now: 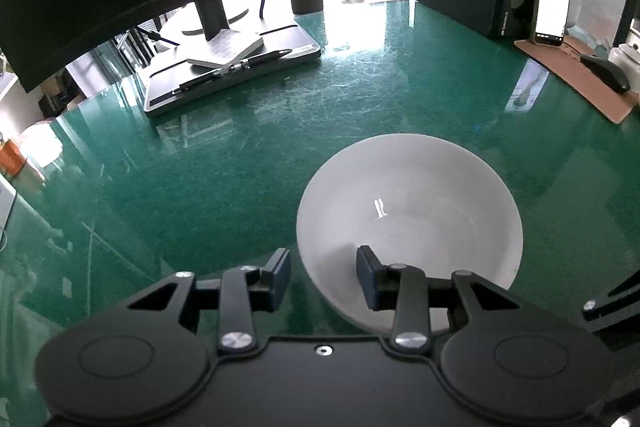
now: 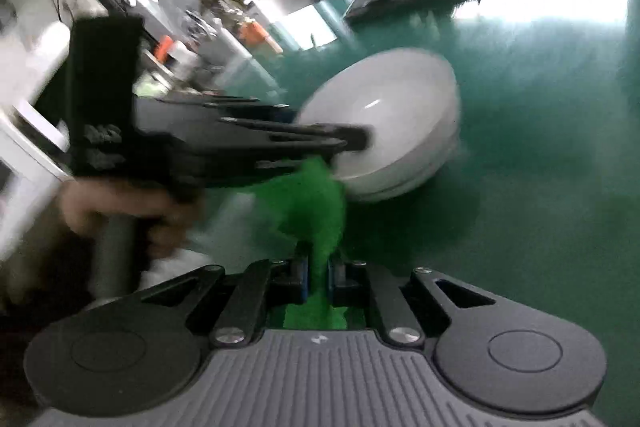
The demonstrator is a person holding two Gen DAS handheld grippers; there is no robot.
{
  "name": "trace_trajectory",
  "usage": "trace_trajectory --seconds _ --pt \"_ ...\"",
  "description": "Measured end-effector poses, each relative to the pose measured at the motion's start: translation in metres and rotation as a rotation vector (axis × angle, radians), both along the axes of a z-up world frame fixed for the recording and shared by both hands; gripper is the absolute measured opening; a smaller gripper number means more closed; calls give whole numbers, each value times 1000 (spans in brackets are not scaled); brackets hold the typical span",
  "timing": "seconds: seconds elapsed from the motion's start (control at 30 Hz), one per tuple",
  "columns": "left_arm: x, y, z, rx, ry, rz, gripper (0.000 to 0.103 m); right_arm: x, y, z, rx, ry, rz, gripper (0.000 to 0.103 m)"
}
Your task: Clean bowl
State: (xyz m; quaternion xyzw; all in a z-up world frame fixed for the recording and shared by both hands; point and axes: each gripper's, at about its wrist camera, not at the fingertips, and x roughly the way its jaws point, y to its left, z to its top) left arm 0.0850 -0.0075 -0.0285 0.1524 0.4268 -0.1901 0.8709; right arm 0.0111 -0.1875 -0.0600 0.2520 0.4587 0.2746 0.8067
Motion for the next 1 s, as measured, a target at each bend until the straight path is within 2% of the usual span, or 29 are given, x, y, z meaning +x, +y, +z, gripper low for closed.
trace_trajectory --seconds 0.17,0.3,0.33,0.43,0.57,0.67,0.93,1.0 --pt "-1 0 0 3 -4 5 36 14 -59 -18 100 133 -289 8" --pt "-2 0 0 3 -5 7 36 15 -82 -12 51 69 -433 8" --pt "-2 0 0 2 -6 6 36 14 -80 -8 27 45 -431 8" --pt "-2 0 0 4 -7 7 36 9 -56 -6 -49 17 -329 8" --pt "-3 0 0 6 -7 6 36 -5 -10 -5 -72 -16 -99 10" --pt "-3 0 1 7 -7 3 36 -8 7 3 -91 -53 -22 10" --pt "-3 0 1 9 -6 -6 36 -5 9 14 -241 -182 -2 10" --pt "-3 0 1 12 -6 -9 36 -2 -2 16 -292 -208 -44 10"
